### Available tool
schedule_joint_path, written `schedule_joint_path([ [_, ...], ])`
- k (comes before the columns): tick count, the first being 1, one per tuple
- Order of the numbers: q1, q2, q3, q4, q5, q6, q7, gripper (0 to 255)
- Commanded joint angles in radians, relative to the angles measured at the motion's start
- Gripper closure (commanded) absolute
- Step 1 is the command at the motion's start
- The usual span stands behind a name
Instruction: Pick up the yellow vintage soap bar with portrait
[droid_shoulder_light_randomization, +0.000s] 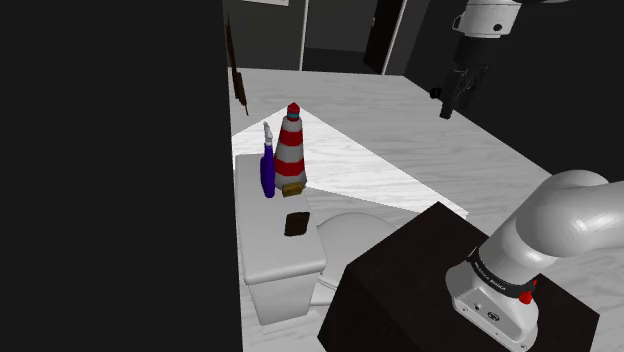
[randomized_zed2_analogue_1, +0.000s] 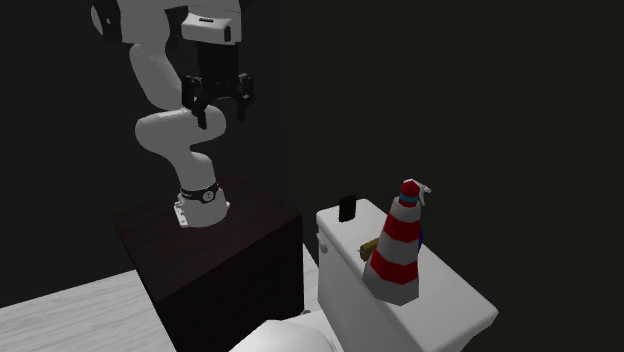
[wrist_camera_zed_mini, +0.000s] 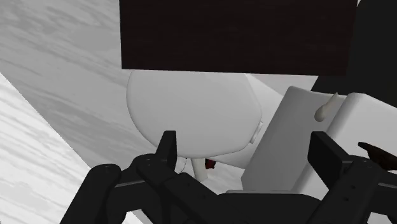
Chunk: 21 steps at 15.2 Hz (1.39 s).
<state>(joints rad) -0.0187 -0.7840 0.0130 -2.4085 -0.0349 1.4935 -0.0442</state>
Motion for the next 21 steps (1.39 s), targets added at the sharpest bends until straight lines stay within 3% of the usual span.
schedule_joint_path([
  [1, 0.000, 0.000, 0.000, 0.000, 0.000, 0.000, 0.000, 0],
  [13, -0.028, 0.203, 0.258, -0.071, 0.261, 0.245, 0.565, 0],
  [21, -0.065, 0.473, 0.405, 0.000, 0.348, 0.462, 0.916, 0],
])
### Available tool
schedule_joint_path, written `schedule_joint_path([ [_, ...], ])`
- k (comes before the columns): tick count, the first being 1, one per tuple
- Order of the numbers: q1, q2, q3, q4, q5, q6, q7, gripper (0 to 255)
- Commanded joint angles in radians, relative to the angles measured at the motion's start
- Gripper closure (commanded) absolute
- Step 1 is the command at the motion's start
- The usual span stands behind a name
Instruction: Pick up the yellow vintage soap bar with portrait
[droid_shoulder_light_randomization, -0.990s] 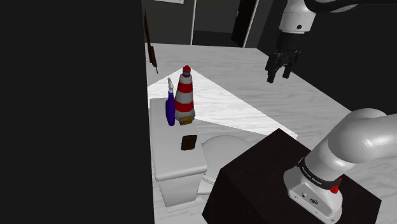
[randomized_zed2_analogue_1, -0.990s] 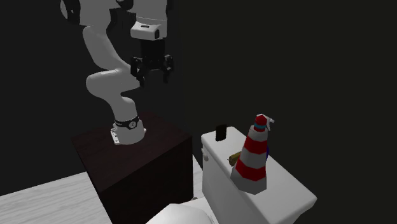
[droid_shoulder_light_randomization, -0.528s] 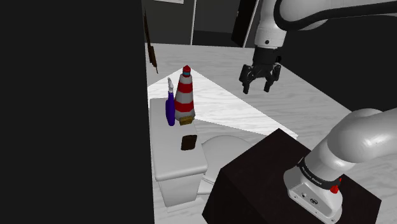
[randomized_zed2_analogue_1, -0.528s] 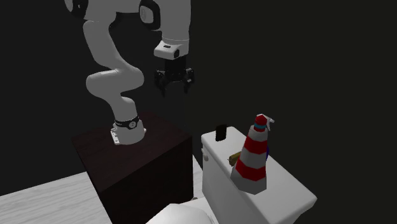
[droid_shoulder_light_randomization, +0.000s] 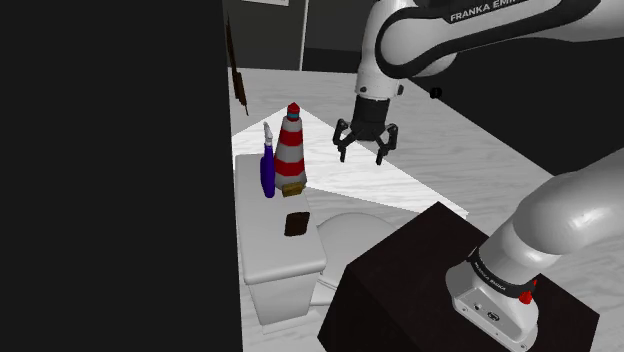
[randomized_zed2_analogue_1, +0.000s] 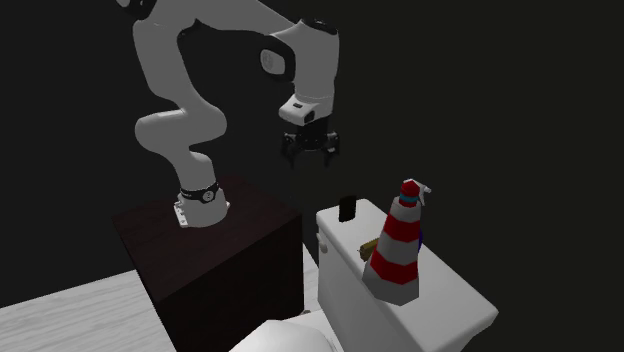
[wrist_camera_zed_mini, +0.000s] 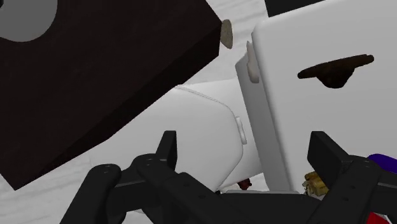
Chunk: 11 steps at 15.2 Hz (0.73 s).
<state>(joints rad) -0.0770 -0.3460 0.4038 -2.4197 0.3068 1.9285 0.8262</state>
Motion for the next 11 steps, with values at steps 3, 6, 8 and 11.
schedule_joint_path([
  [3, -0.020, 0.155, 0.055, 0.059, 0.006, 0.109, 0.179, 0],
  [6, -0.029, 0.281, 0.082, 0.116, -0.014, 0.188, 0.313, 0],
  [8, -0.029, 0.366, 0.090, 0.159, -0.035, 0.236, 0.403, 0],
  [11, -0.018, 0.493, 0.086, 0.231, -0.074, 0.300, 0.534, 0],
])
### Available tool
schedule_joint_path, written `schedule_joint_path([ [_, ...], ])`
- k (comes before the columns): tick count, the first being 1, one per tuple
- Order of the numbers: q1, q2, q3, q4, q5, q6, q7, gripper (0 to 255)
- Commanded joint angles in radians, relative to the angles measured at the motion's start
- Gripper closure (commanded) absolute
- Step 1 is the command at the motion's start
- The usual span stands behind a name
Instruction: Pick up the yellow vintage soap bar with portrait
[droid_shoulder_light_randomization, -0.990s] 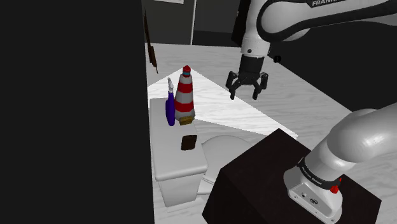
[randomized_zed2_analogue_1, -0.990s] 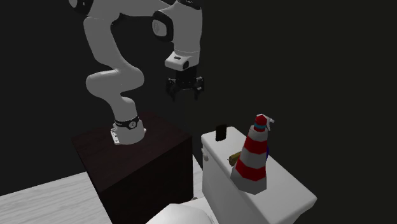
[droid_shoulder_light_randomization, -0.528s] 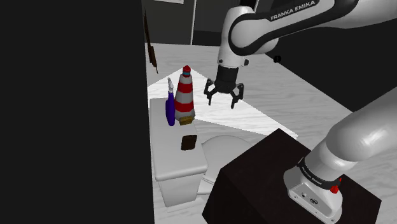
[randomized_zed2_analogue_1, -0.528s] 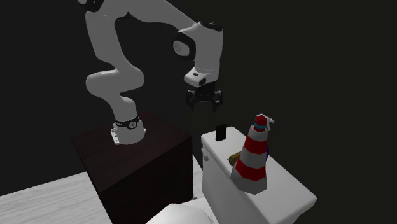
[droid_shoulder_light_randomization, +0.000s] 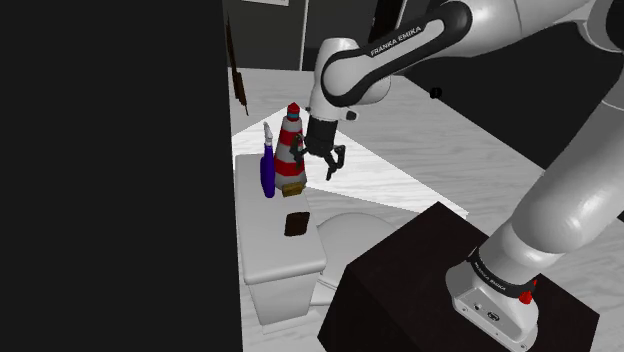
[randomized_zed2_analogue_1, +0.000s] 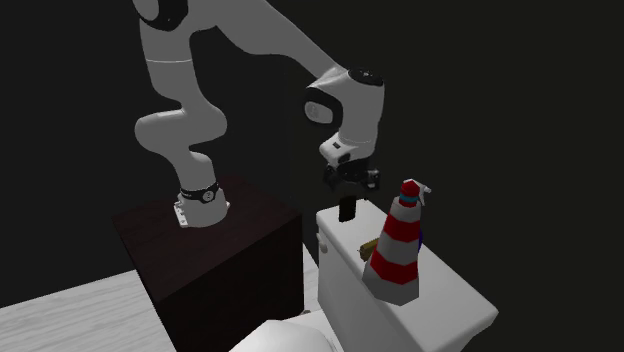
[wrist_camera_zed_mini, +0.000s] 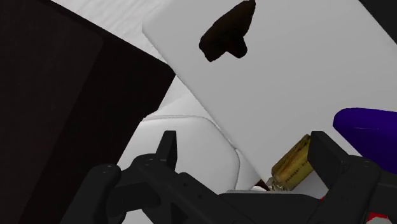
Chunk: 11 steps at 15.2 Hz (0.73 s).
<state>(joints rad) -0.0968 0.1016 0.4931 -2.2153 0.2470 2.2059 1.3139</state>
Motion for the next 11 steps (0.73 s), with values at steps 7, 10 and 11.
schedule_joint_path([
  [7, 0.064, 0.319, -0.072, 0.224, -0.083, 0.128, 0.309, 0],
  [10, 0.085, 0.394, -0.098, 0.280, -0.092, 0.157, 0.364, 0],
  [11, 0.087, 0.403, -0.100, 0.279, -0.094, 0.167, 0.363, 0],
])
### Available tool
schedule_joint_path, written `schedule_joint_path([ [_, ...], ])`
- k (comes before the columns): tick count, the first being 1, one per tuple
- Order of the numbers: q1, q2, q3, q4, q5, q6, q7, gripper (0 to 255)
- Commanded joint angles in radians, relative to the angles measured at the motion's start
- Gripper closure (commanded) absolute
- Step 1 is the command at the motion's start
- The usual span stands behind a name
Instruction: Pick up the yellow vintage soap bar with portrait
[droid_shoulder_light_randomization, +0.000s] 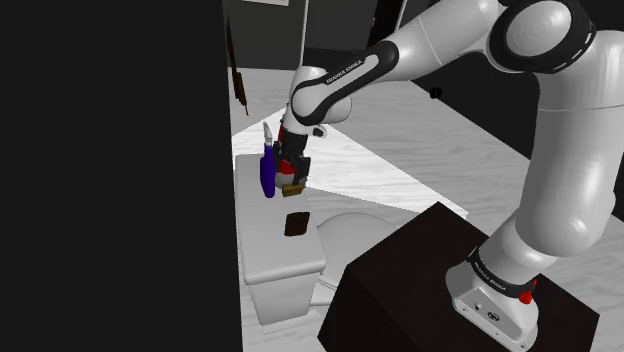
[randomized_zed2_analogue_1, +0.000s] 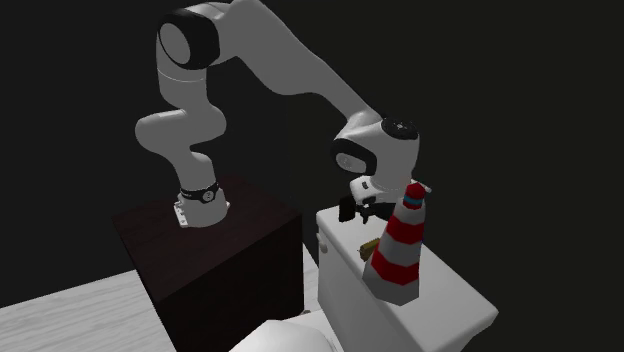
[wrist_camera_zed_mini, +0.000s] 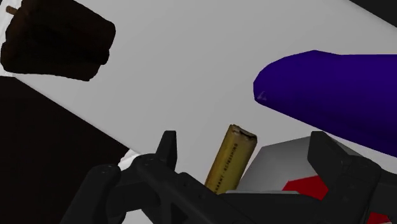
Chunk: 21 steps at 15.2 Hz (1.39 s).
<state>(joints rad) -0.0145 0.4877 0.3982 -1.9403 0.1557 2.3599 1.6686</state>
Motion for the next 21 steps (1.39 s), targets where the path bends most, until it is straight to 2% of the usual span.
schedule_joint_path([
  [1, 0.006, 0.027, -0.007, 0.004, -0.004, 0.023, 0.008, 0],
  [7, 0.014, 0.073, -0.015, 0.005, -0.015, 0.067, 0.003, 0],
  [8, 0.013, 0.071, -0.015, -0.001, -0.013, 0.069, 0.001, 255],
  [17, 0.014, 0.074, -0.015, 0.005, -0.015, 0.067, 0.003, 255],
  [21, 0.007, 0.033, -0.007, 0.004, -0.006, 0.028, 0.007, 255],
])
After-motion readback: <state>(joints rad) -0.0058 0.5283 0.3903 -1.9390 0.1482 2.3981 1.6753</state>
